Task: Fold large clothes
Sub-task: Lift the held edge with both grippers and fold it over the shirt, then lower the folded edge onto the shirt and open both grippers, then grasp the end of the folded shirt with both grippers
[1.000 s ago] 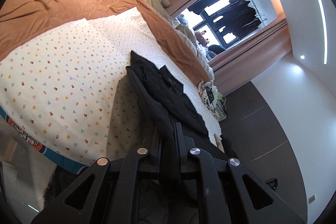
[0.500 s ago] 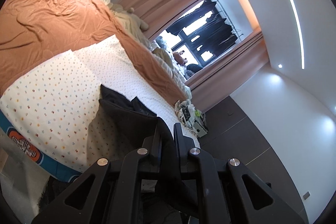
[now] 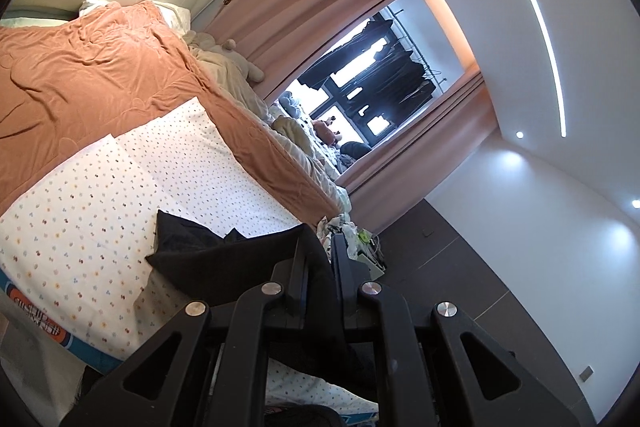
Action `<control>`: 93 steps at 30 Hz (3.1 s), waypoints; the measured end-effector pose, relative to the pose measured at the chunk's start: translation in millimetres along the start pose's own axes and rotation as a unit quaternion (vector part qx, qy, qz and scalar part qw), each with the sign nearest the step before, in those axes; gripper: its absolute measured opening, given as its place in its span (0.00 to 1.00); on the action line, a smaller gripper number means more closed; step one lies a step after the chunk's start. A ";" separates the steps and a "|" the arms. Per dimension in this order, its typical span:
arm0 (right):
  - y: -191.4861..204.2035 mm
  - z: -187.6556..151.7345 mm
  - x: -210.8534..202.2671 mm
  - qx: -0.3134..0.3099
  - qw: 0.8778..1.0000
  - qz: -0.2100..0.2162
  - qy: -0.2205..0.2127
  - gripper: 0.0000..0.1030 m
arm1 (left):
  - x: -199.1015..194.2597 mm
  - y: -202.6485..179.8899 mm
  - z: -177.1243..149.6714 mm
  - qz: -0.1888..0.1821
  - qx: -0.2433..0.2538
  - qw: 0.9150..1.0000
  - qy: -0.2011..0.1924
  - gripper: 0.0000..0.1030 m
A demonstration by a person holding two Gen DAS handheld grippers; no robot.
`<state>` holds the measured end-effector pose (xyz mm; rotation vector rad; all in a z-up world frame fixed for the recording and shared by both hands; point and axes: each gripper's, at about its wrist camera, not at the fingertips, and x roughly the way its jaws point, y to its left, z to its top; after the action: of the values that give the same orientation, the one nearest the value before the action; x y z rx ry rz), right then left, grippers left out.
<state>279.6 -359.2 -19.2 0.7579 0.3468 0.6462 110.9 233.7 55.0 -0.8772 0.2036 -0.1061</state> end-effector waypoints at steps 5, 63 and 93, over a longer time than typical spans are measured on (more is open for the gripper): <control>-18.7 19.1 50.3 -0.003 1.000 -0.024 -0.006 0.07 | 41.8 6.9 19.4 0.010 0.000 1.000 0.000 0.11; -120.1 51.1 325.1 0.092 0.972 -0.212 0.030 0.79 | 348.6 219.6 46.2 0.170 -0.084 0.980 0.065 0.87; -49.5 0.3 303.7 -0.010 0.964 -0.223 0.141 0.79 | 210.5 190.6 -27.4 0.209 -0.031 0.963 0.164 0.71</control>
<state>529.5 -188.3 -74.2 0.5412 0.7474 0.3267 312.0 297.3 -137.2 -0.8586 0.7017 0.1526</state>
